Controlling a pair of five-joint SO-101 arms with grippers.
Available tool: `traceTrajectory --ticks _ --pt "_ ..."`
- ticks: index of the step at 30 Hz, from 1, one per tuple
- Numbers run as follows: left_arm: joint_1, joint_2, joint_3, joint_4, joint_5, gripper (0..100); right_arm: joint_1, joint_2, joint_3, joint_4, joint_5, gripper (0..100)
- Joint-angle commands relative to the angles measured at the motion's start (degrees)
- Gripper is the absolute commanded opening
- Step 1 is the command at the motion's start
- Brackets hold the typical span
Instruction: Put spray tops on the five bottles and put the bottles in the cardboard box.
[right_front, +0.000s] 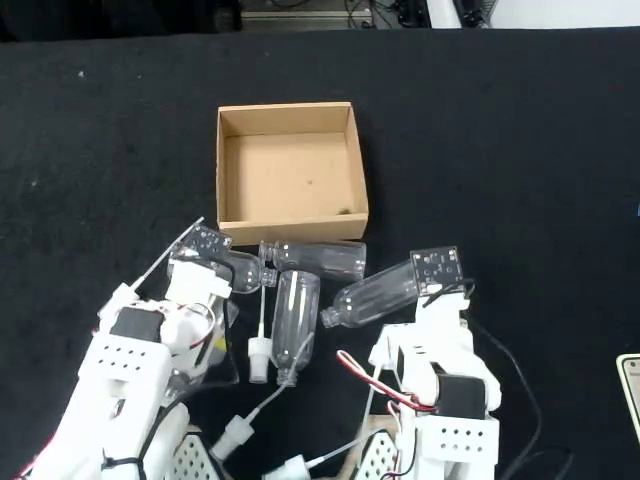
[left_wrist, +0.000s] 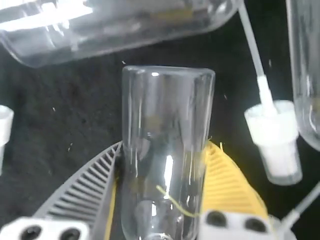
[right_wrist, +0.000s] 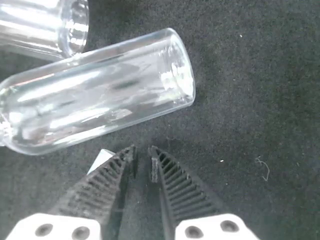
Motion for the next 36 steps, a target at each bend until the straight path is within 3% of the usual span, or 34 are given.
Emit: traceTrajectory --ticks 1,8,14,20,25,31,36 --pt "0.4 -0.2 -9.1 7.3 -3.9 14 -0.5 -5.6 -0.2 0.4 -0.1 1.1" --pt "-3.3 0.2 -30.9 18.5 -4.7 13 -0.5 -5.6 -0.2 0.4 -0.1 1.1" --pt "-23.3 4.5 -36.6 14.2 -3.3 13 -0.5 -5.6 -0.2 0.4 -0.1 1.1" --pt "-47.6 16.7 -33.3 1.7 9.1 13 -0.5 -5.6 -0.2 0.4 0.0 1.1" --pt "-58.3 26.9 -31.1 -3.3 16.0 17 -0.5 -5.6 -0.2 0.4 0.0 1.1" --pt "-63.4 38.1 -31.8 -2.8 22.0 31 -0.5 -5.6 -0.2 0.4 0.0 1.1" --pt "-63.5 43.0 -37.3 0.4 22.5 31 -0.5 -5.6 -0.2 0.4 0.0 1.1"
